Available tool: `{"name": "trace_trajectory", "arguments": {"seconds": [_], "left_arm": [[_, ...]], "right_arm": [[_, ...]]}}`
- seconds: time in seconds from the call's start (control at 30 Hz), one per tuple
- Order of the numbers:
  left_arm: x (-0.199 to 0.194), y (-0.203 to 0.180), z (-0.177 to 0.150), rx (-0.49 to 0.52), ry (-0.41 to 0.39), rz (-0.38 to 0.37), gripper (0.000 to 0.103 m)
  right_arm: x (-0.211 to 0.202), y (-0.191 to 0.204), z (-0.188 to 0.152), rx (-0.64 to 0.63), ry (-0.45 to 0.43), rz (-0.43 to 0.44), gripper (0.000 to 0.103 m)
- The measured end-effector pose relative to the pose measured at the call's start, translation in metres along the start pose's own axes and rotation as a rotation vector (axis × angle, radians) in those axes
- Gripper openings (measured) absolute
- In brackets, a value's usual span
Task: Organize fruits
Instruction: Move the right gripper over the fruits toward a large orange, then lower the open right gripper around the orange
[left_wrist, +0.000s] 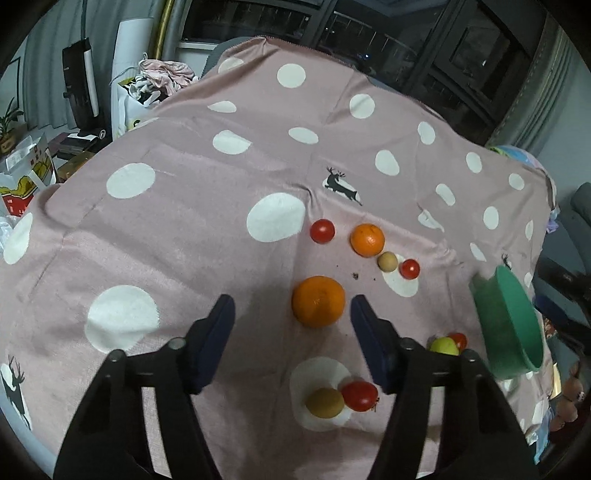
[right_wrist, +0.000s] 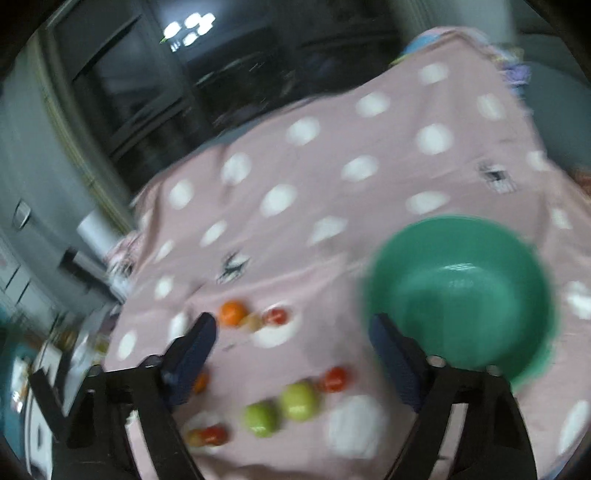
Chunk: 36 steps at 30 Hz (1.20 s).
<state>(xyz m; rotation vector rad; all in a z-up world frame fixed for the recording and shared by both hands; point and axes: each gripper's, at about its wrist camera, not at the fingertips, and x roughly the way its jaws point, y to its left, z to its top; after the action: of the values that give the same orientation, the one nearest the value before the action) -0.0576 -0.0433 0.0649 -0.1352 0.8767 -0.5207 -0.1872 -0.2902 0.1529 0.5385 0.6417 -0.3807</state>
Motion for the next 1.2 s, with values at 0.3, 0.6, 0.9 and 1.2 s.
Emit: {"name": "trace_trajectory", "arguments": {"seconds": [0.3,0.6,0.9,1.2], "left_arm": [[0.001,0.007,-0.001,-0.037,0.035,-0.040,0.042],[0.001,-0.002,-0.001,0.001,0.054,-0.059,0.042],[0.000,0.001,0.000,-0.016,0.058,-0.058,0.042],[0.003,-0.006,-0.002,0.013,0.067,-0.046,0.043]], "right_arm": [[0.108,0.072,-0.005,-0.177,0.243,-0.034,0.059],[0.173,0.093,0.010,-0.183,0.309,-0.102,0.059],[0.191,0.094,-0.003,-0.254,0.330,-0.119,0.044],[0.108,0.069,-0.027,-0.176,0.289,0.050,0.044]]}}
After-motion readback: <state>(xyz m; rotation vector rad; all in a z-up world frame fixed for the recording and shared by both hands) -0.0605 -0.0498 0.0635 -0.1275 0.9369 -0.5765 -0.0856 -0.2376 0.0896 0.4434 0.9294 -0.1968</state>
